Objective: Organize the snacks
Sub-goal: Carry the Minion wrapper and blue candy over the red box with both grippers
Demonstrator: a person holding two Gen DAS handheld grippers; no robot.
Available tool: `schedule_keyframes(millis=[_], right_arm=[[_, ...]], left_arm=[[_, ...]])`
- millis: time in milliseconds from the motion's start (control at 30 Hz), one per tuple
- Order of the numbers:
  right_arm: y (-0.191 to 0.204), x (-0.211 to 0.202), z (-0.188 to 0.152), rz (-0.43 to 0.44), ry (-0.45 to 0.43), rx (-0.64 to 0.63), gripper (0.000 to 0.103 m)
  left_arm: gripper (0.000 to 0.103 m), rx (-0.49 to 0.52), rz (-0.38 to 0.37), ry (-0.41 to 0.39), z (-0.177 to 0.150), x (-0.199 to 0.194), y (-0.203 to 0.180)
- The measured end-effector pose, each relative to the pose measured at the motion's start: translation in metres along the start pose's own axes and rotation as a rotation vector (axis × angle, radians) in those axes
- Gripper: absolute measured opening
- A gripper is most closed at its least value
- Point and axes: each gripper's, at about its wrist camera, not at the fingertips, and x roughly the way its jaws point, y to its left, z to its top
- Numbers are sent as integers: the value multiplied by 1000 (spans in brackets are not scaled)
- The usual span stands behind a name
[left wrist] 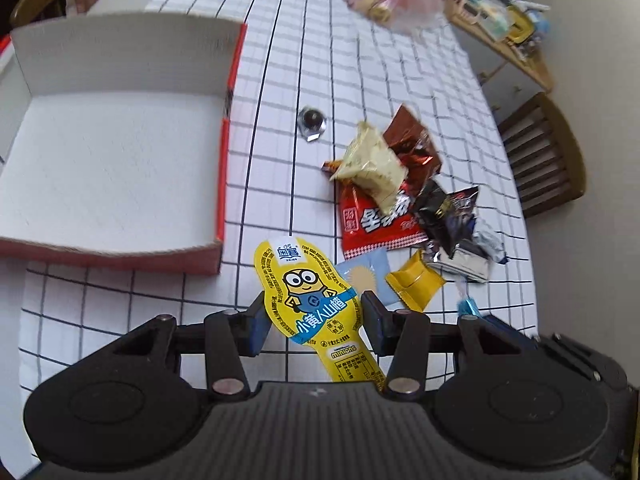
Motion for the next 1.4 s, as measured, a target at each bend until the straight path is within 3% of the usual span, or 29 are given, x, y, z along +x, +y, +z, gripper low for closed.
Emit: schedule_keyframes(millis=[267, 433, 633, 1000, 1400], right_arm=[[50, 12, 38, 48, -47, -51, 10], [88, 33, 58, 70, -55, -96, 10], [122, 71, 76, 91, -18, -107, 10], [166, 138, 91, 94, 91, -124, 10], [182, 189, 85, 71, 211, -138, 10]], left_arm=[[47, 16, -18, -125, 8, -51, 28], [47, 40, 37, -220, 20, -77, 56], [47, 22, 106, -274, 36, -90, 100], [47, 24, 224, -241, 70, -73, 164], [47, 97, 328, -125, 94, -22, 183]])
